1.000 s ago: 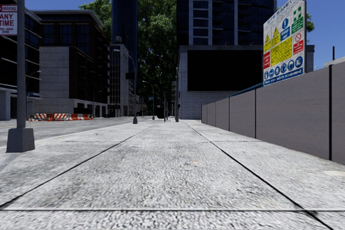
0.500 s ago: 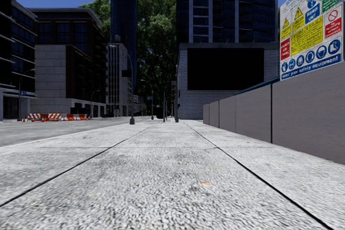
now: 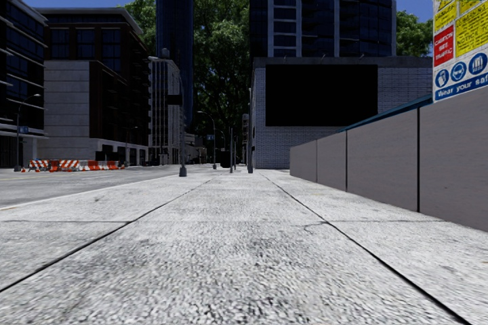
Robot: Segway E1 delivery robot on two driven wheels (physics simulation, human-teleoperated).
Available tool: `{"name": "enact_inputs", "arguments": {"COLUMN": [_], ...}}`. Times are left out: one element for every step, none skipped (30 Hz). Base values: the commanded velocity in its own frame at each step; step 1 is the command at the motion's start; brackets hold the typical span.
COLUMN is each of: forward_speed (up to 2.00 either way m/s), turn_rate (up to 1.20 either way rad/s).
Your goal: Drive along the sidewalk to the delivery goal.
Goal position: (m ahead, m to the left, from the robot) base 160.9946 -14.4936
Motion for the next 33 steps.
{"name": "enact_inputs", "arguments": {"forward_speed": [2.00, 2.00, 2.00, 2.00, 2.00, 2.00, 2.00, 2.00, 2.00, 2.00, 2.00, 2.00, 2.00, 2.00, 2.00, 2.00, 2.00, 2.00, 2.00, 2.00, 2.00, 2.00, 2.00, 2.00, 2.00, 2.00, 2.00, 2.00, 2.00, 2.00, 2.00, 2.00, 2.00], "turn_rate": [0.00, 0.00, 0.00, 0.00, 0.00, 0.00, 0.00, 0.00, 0.00, 0.00, 0.00, 0.00, 0.00, 0.00, 0.00, 0.00, 0.00, 0.00, 0.00, 0.00, 0.00, 0.00, 0.00, 0.00, 0.00, 0.00, 0.00, 0.00, 0.00, 0.00, 0.00, 0.00, 0.00]}}
